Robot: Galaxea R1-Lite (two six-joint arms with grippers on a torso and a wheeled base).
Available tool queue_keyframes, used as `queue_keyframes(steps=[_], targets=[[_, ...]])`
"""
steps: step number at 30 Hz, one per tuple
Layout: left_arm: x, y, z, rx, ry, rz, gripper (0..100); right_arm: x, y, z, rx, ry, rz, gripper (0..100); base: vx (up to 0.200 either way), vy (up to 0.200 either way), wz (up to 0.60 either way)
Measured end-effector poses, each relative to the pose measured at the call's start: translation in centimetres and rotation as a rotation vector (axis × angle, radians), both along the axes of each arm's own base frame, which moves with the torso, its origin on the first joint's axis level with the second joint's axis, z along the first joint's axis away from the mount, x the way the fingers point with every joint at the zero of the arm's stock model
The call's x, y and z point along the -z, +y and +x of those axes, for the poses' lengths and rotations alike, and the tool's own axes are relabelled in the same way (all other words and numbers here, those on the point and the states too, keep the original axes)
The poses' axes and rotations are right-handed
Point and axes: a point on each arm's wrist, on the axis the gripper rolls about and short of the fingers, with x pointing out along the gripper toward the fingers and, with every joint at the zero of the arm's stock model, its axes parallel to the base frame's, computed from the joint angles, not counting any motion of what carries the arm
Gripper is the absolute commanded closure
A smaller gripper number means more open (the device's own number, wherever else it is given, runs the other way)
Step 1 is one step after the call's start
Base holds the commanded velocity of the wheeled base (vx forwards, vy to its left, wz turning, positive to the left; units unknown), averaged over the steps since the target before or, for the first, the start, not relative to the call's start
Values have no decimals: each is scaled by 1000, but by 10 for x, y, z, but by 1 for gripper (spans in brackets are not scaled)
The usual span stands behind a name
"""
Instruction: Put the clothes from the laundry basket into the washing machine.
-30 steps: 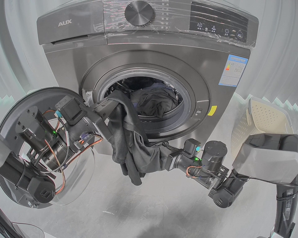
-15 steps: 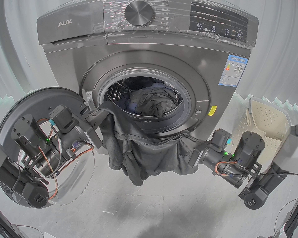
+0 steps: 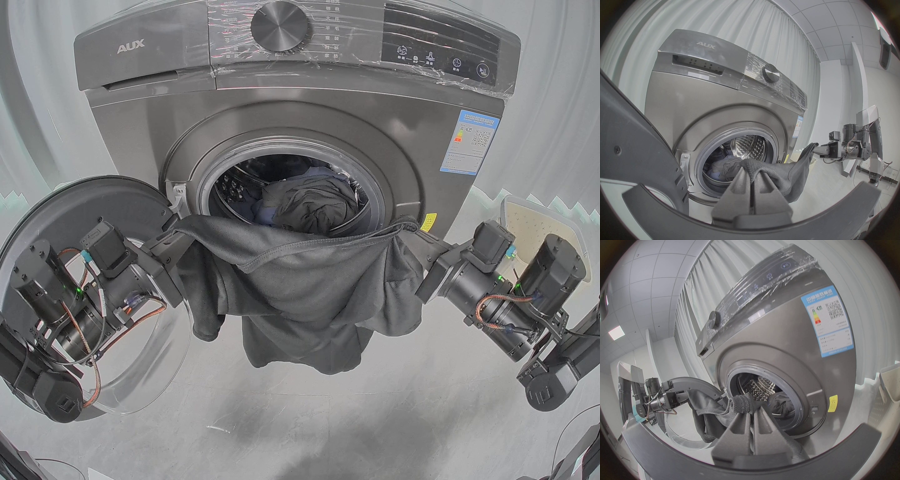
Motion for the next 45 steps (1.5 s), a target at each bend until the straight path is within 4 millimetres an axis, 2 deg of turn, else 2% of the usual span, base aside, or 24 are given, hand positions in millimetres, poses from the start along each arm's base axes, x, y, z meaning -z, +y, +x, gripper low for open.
queue_keyframes(steps=[13,28,39,45], targets=[[-6,13,3,-34,-31,1,100,-28,-4,3,17,-99,69,100,0,0,0],[6,19,10,-55,1,40,100,-45,-7,-3,13,-143,100,100,0,0,0],[-3,21,13,-66,-31,22,100,-46,-10,-4,20,-144,99,100,0,0,0],[-5,22,15,-75,-40,17,100,-41,-18,-2,37,-133,82,100,0,0,0]])
